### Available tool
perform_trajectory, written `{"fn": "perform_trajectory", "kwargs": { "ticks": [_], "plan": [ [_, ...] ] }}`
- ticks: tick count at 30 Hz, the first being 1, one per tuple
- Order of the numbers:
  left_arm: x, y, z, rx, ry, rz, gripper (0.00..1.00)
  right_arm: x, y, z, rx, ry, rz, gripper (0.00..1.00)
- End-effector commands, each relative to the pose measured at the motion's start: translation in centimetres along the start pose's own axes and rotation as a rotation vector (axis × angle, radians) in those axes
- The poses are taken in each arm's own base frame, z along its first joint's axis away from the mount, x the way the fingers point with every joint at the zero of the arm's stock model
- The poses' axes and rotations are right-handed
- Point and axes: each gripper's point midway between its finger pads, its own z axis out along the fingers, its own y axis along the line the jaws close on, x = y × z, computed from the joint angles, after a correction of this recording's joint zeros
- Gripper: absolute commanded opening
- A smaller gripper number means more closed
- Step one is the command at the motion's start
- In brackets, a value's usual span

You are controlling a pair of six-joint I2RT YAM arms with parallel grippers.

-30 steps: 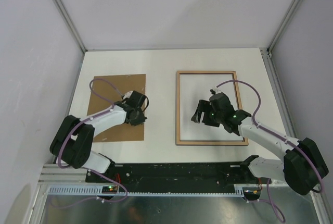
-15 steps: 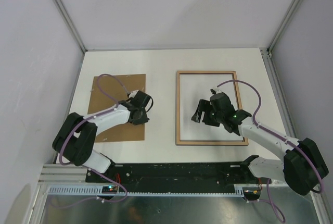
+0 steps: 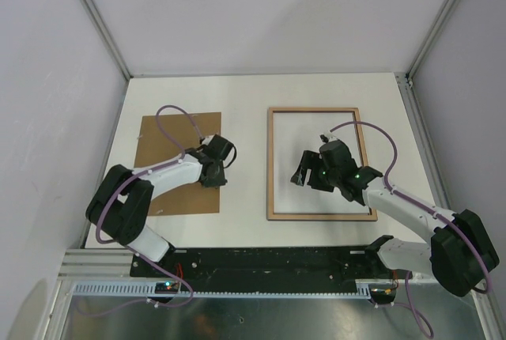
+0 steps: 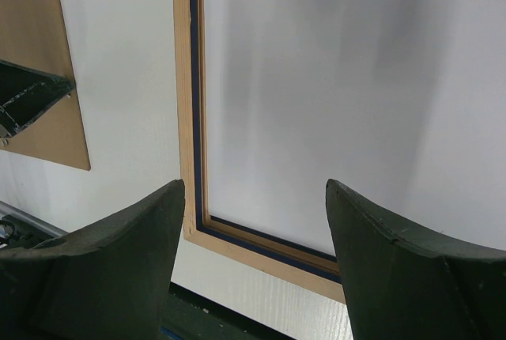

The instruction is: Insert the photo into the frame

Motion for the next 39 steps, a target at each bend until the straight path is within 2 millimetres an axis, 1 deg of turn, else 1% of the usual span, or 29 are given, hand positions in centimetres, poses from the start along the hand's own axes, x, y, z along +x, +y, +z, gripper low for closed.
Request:
{"fn": "perform_trajectory", "kwargs": {
  "ticks": [1, 8, 12, 16, 18, 21, 25, 27, 33, 39],
  "plan": [
    [-0.2, -0.3, 0.4, -0.015, 0.005, 0.062, 0.32, -0.7, 0.5, -0.3, -0.020, -0.033, 0.005, 0.77],
    [0.0, -0.6, 0.7, -0.002, 0.020, 0.095, 0.24, -0.9, 0.5, -0.4, -0.019, -0.042, 0.006, 0.76],
    [0.5, -0.7, 0.9, 0.007, 0.034, 0.095, 0.18, -1.0, 0.6, -0.5, -0.026, -0.048, 0.004, 0.76],
    [0.8, -1.0, 0.8, 0.029, 0.044, 0.085, 0.09, -1.0, 1.2, -0.4, -0.048, -0.046, -0.002, 0.76],
    [0.7, -1.2, 0.6, 0.045, 0.044, 0.082, 0.03, -0.9, 1.8, -0.2, -0.071, -0.043, -0.005, 0.76],
    [0.4, -1.9, 0.1, 0.077, 0.041, 0.079, 0.01, -0.8, 3.2, 0.0, -0.113, -0.051, -0.005, 0.76],
    [0.3, -2.8, -0.6, 0.125, 0.044, 0.077, 0.00, -0.8, 5.5, 0.8, -0.193, -0.049, 0.017, 0.74],
    [0.2, -3.2, -1.1, 0.149, 0.044, 0.079, 0.00, -0.5, 6.2, 1.4, -0.211, -0.030, 0.030, 0.73],
    [0.0, -4.8, -2.7, 0.231, 0.032, 0.095, 0.00, -0.5, 8.6, 3.3, -0.270, -0.016, 0.059, 0.73],
    [0.3, -6.2, -4.0, 0.294, 0.034, 0.115, 0.00, -1.1, 11.4, 4.6, -0.336, -0.015, 0.067, 0.73]
  ]
}}
